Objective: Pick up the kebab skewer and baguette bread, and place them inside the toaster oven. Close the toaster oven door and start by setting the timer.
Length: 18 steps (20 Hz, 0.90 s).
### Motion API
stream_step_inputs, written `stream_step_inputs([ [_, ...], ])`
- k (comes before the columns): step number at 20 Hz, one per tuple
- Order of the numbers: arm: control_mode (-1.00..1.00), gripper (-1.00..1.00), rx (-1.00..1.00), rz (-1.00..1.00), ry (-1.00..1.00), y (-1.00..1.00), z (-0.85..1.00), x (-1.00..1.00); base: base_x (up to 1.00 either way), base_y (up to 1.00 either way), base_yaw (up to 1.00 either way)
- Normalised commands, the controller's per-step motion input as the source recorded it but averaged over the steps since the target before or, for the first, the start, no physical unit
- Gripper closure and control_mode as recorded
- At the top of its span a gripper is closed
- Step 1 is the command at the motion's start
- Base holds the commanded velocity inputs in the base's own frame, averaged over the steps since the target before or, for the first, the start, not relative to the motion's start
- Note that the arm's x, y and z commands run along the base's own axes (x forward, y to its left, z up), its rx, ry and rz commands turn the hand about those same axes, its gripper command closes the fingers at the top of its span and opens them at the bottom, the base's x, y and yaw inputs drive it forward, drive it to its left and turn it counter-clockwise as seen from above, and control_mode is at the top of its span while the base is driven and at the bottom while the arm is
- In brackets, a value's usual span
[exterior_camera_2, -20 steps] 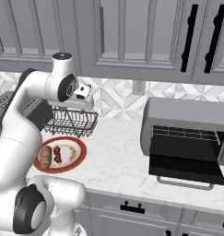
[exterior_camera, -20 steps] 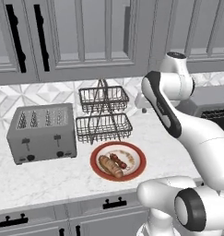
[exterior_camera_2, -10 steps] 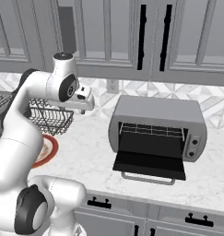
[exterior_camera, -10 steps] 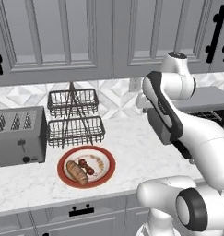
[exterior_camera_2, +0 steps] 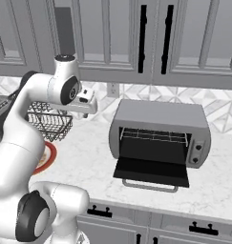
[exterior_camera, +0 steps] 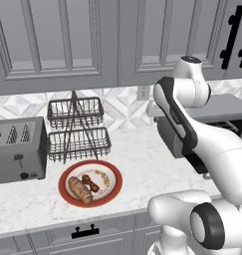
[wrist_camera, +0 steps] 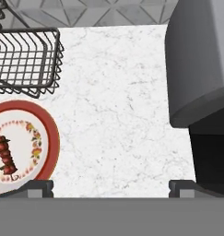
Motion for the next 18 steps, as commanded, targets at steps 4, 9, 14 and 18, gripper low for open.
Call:
stream_step_inputs([
  [4,1.0,-1.0,0.0,0.0,0.0,0.0,0.0,0.0,0.19,-0.09,-0.22],
  [9,1.0,-1.0,0.0,0.0,0.0,0.0,0.0,0.0,0.1,-0.04,-0.11],
  [14,1.0,-1.0,0.0,0.0,0.0,0.0,0.0,0.0,0.0,0.0,0.0],
  [18,-1.0,-1.0,0.0,0.0,0.0,-0.15,-0.12,0.0,0.0,0.0,0.0],
])
